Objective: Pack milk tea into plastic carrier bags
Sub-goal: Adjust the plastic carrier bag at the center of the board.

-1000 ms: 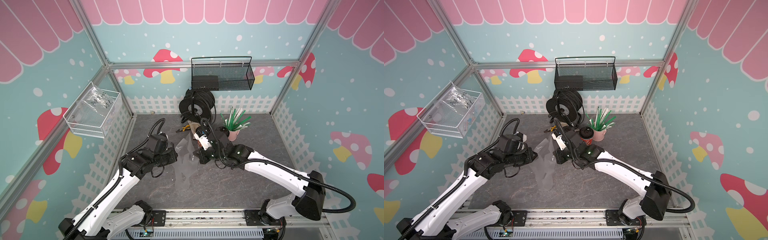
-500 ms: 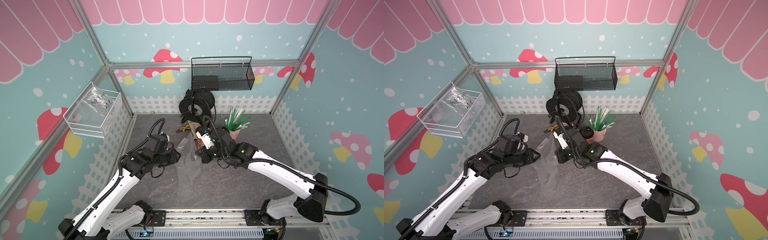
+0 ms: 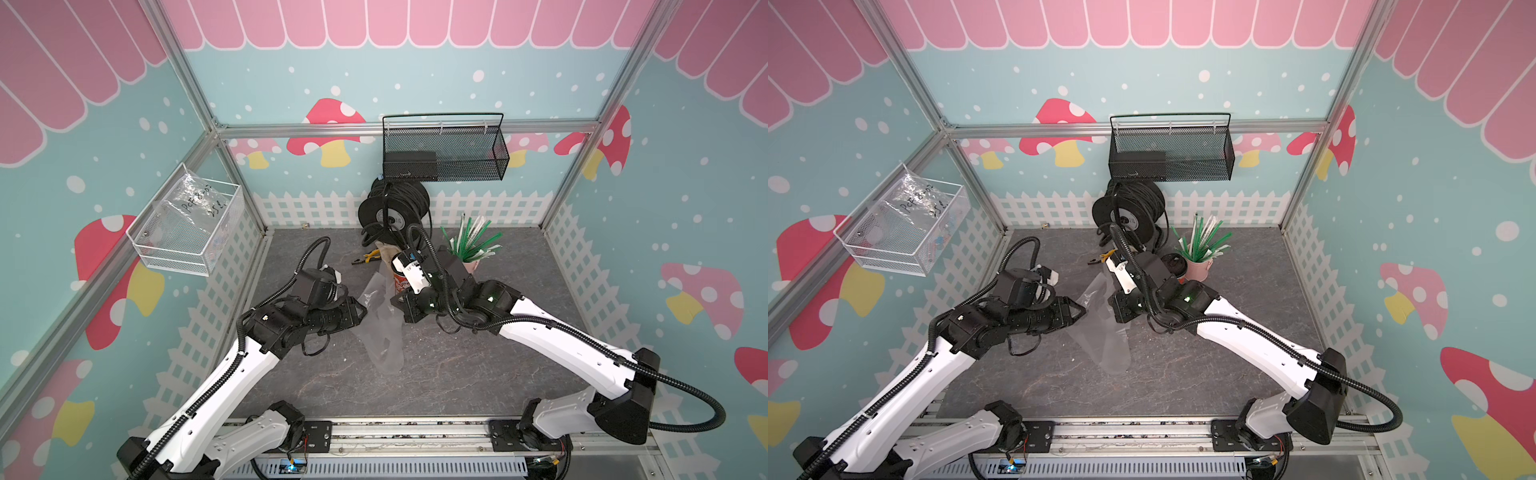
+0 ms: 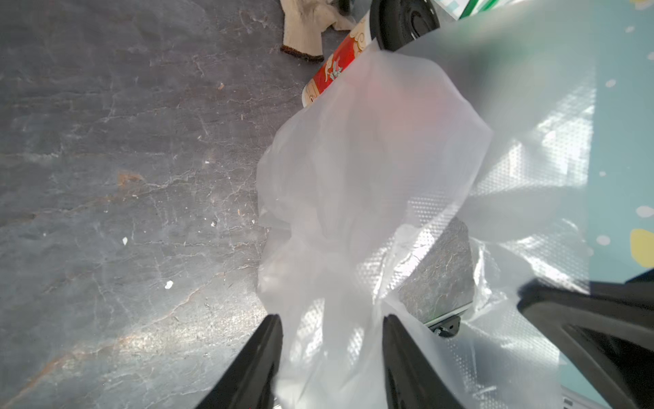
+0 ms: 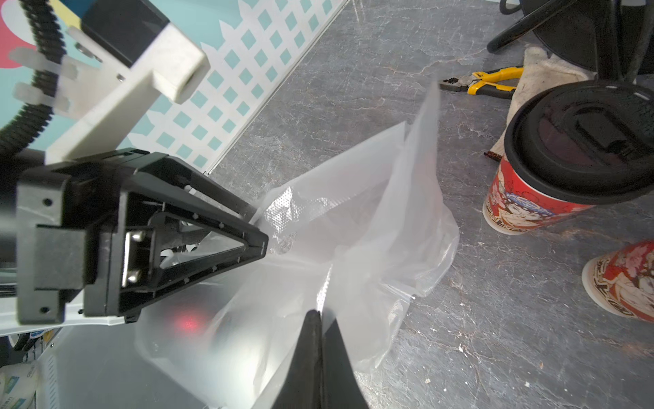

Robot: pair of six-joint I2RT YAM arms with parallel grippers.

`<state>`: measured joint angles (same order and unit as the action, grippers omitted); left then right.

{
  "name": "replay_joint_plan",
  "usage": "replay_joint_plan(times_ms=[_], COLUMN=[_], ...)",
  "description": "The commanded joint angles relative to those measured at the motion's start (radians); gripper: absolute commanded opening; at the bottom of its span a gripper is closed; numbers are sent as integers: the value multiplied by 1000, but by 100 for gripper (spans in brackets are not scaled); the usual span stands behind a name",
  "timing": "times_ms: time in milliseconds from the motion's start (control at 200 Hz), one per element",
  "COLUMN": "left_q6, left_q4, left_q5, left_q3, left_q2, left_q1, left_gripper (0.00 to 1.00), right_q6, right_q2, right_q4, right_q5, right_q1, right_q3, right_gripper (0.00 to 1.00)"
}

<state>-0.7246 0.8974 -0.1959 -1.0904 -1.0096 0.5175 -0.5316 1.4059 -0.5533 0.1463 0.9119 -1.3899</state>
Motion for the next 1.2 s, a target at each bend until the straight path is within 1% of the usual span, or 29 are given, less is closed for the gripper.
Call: replay_joint_plan(times_ms=[0,50,90,265,330,450,505,555,630,685,811,866,1016,1196], left_q6=[29,53,76,169,193,229,246,265,279,275,274,278,303,332], left_q4=[-1,19,43,156,171,170,170,172,173,164,83,71,76,138], left_q5=[-36,-28,-8,88,128,114,130,160,245,268,174,156,161,219], left_q3=[-16,-27,-42,-139,-171,-226,-235,-238,-252,-262,-239,-228,-187,-195], left_q2=[17,19,17,-22,-17,-16,-27,-43,-74,-92,-98,-97,-84,-116], left_q1=[-5,-5,-5,-1,-1,4,27,68,157,192,194,196,197,210], left_gripper=[60,65,66,76,77,82,85,89,99,99,99,99,98,97], right_q6=[8,9,9,10,10,12,12,12,11,10,6,4,6,7], right_q2=[8,10,11,13,12,12,12,12,12,13,16,16,21,28], right_q4=[-17,-17,-17,-20,-23,-27,-28,-28,-28,-27,-25,-24,-23,-26], right_q5=[-19,-21,-20,-22,-25,-25,-25,-29,-34,-37,-45,-45,-41,-34], right_q1=[7,7,6,5,6,6,7,6,6,7,6,7,6,7], right_q3=[-11,-13,-12,-19,-22,-29,-34,-36,-38,-41,-47,-49,-63,-71], right_gripper=[0,0,0,0,0,0,0,0,0,0,0,0,0,0])
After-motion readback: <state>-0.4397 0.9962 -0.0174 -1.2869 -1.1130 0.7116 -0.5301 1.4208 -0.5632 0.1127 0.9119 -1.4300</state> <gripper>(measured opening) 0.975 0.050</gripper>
